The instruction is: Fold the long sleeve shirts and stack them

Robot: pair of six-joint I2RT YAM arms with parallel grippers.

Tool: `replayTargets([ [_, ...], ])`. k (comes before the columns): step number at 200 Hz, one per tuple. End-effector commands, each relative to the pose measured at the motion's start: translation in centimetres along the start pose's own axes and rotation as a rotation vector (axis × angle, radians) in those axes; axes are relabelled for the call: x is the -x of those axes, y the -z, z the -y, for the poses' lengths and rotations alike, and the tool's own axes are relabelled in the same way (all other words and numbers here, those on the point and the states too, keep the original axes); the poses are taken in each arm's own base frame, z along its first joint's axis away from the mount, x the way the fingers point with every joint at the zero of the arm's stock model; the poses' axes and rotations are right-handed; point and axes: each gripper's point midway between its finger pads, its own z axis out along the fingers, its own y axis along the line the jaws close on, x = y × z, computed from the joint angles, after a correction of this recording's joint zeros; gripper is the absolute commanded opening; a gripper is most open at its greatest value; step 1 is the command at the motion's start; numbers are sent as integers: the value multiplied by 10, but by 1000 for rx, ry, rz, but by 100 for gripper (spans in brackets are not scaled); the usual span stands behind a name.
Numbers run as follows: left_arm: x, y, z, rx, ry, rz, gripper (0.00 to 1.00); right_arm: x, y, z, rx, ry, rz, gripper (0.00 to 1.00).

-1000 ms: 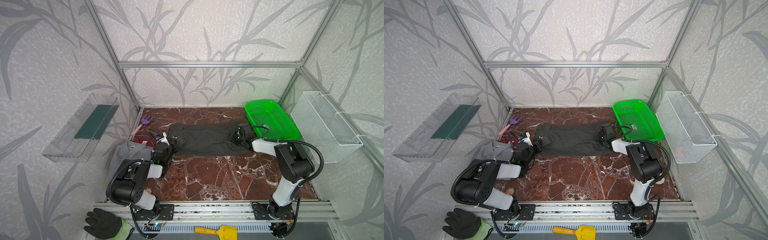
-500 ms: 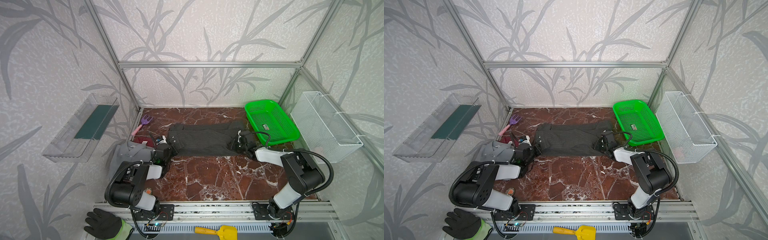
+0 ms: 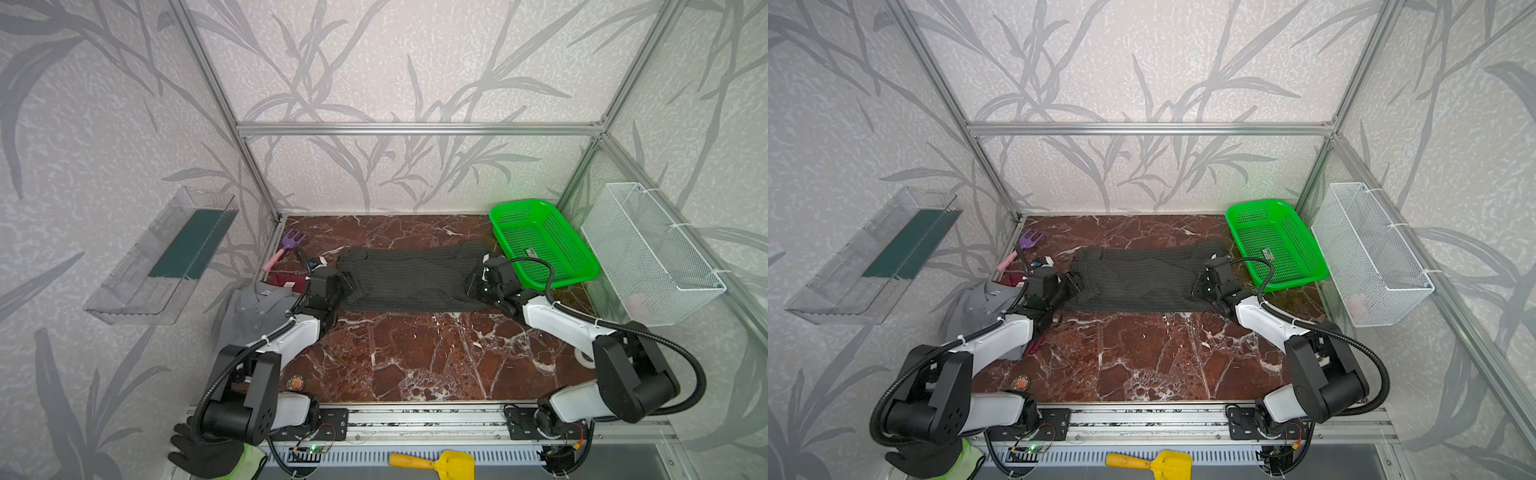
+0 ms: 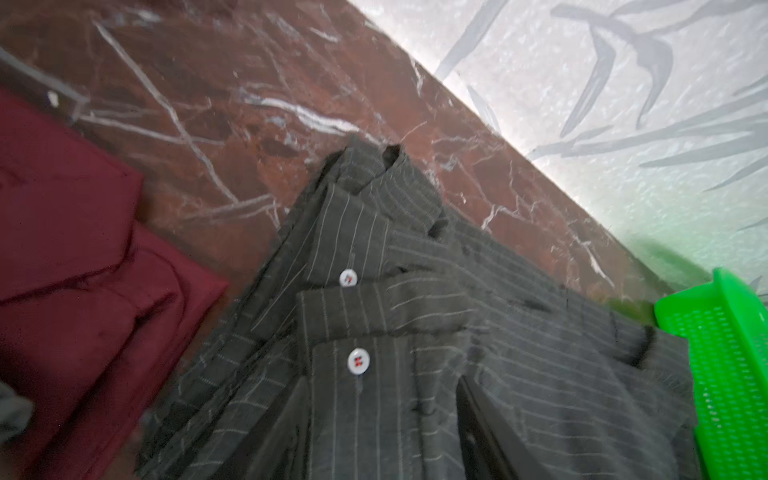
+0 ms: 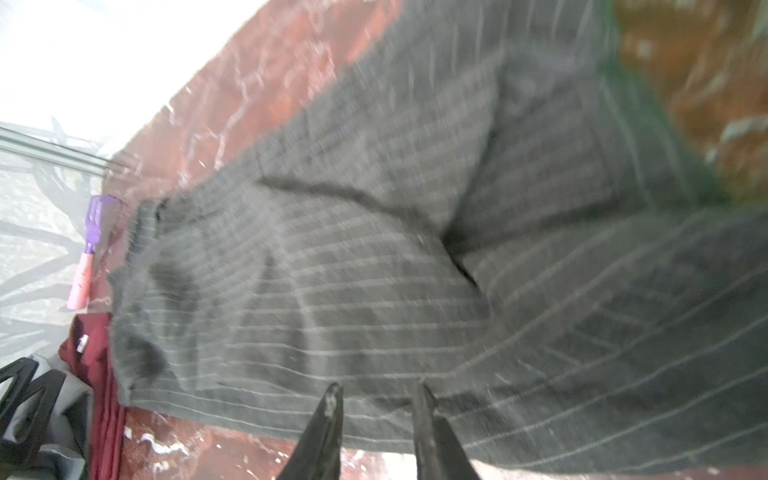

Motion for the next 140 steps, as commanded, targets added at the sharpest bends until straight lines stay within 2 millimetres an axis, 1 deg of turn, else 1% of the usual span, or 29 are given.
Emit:
replayTargets([
  [1, 10, 5, -8, 131, -66, -42, 60, -1, -7, -8, -23, 36, -45, 31],
  [12, 15, -4, -4, 150, -81, -66, 61, -4, -16, -13, -14, 25, -69, 31],
  [28, 9, -25, 0, 177, -109, -148, 61, -6, -28, -19, -18, 34, -82, 31],
  [43, -7, -42, 0, 210, -103, -258, 61, -10, -42, -21, -32, 30, -107, 31],
  [52, -16, -53, -1, 229, -108, -296, 61, -12, -48, -22, -41, 22, -120, 31],
  [56, -21, -58, -3, 236, -107, -313, 61, -19, -56, -16, -61, 17, -145, 31],
  [73, -36, -71, -12, 291, -120, -359, 61, -28, -71, -8, -101, 2, -186, 32],
  [82, -44, -73, -16, 323, -139, -384, 61, -31, -77, -3, -123, -2, -201, 32],
  [93, -48, -72, -21, 369, -169, -389, 61, -35, -83, 5, -163, 4, -219, 33],
  [126, -64, -63, -28, 413, -187, -392, 61, -31, -101, 23, -239, 19, -239, 34],
  [140, -74, -56, -33, 433, -180, -406, 61, -28, -108, 29, -258, 19, -254, 34],
])
